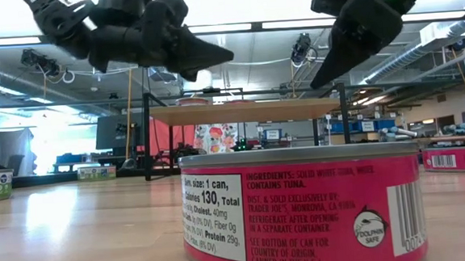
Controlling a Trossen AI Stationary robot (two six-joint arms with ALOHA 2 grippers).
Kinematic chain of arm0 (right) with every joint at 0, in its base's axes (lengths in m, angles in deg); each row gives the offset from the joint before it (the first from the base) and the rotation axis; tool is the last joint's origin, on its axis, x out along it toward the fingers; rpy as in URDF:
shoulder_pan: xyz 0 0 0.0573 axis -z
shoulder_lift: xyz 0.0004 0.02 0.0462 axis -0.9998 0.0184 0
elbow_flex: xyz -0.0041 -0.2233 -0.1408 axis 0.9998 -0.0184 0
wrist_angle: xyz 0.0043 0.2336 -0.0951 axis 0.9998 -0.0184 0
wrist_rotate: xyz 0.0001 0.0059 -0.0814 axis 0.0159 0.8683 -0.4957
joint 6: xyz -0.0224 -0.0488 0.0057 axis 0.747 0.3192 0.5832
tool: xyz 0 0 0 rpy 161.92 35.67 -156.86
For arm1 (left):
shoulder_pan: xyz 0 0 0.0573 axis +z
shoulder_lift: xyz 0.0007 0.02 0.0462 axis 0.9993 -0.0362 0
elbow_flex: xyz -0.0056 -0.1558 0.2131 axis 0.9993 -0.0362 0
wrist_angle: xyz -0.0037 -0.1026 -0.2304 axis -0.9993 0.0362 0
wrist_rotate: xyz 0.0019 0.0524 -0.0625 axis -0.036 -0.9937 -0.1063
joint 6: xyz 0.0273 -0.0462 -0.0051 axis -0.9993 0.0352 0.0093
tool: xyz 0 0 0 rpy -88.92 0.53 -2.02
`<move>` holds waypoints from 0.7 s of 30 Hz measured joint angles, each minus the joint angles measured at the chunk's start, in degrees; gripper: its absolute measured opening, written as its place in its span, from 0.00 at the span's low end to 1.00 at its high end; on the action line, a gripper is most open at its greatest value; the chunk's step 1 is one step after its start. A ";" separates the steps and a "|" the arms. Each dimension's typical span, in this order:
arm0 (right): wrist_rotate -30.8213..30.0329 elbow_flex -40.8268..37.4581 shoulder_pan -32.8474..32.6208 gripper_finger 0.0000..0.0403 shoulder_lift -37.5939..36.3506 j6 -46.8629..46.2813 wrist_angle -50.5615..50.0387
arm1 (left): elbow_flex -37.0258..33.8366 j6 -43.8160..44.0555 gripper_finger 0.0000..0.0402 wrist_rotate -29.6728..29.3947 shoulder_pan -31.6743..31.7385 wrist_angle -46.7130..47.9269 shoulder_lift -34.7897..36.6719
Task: Stack canned seafood by type on shelf
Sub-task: Put the green tuna can on the shelf
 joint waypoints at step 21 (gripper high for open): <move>5.30 12.24 4.17 0.26 10.78 -4.45 -11.43 | -11.48 2.11 0.00 -0.32 -3.10 -14.52 -0.07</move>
